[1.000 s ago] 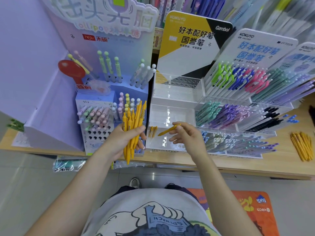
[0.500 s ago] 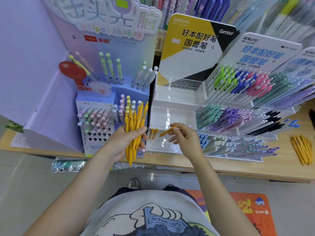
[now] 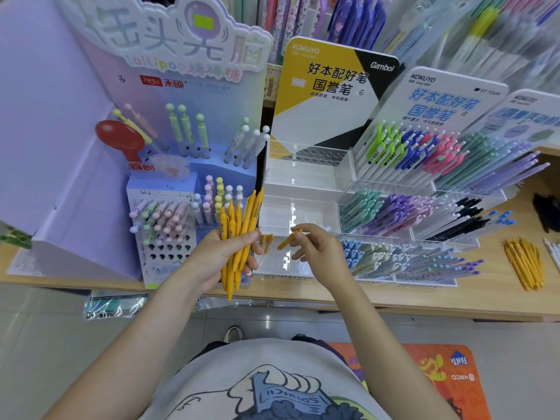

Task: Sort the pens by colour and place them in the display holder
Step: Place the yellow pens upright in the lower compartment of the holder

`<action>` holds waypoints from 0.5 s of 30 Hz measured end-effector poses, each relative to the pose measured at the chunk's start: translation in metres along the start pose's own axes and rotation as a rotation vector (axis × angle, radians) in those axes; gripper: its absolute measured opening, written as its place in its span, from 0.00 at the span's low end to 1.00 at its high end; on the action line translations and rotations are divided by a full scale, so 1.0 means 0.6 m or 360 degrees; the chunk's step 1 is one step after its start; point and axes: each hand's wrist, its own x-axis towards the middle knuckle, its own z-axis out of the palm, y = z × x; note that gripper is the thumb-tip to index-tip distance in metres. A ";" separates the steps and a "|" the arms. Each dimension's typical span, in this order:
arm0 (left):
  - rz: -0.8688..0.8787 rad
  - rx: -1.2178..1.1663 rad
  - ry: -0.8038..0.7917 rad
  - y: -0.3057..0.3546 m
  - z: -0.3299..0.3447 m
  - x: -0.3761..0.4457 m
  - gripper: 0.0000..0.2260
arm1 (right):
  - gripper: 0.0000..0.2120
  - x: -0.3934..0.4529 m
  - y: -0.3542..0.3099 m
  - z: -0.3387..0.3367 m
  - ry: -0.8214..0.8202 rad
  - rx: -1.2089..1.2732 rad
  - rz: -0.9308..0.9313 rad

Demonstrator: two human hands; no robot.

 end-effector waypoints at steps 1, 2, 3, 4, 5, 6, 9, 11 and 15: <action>0.0003 -0.0007 0.0000 0.001 0.000 0.000 0.09 | 0.08 0.000 -0.002 -0.001 0.0015 0.0025 -0.0003; 0.0006 -0.0012 0.0002 0.001 -0.001 -0.001 0.09 | 0.08 0.001 -0.003 -0.001 0.0021 0.0034 -0.0010; 0.0007 -0.0016 0.0007 0.000 -0.002 -0.001 0.09 | 0.08 0.002 -0.003 -0.001 0.0015 0.0029 -0.0017; 0.0007 -0.0017 0.0012 0.000 -0.003 -0.002 0.09 | 0.08 0.002 -0.002 0.000 0.0002 0.0020 -0.0020; 0.0006 -0.0018 0.0017 -0.001 -0.004 -0.003 0.09 | 0.07 0.002 0.000 0.002 -0.0013 0.0015 -0.0020; 0.0008 -0.0020 0.0021 -0.002 -0.004 -0.004 0.08 | 0.07 0.003 0.001 0.004 -0.0023 0.0017 -0.0020; 0.0013 -0.0017 0.0023 -0.003 -0.004 -0.006 0.06 | 0.07 0.006 0.003 0.009 -0.0038 0.0030 -0.0024; 0.0014 -0.0004 0.0016 -0.005 -0.005 -0.006 0.06 | 0.07 0.010 0.005 0.011 -0.0052 0.0003 -0.0041; 0.0014 0.0002 0.0020 -0.006 -0.006 -0.007 0.06 | 0.07 0.021 0.011 0.017 -0.0067 -0.0061 -0.0040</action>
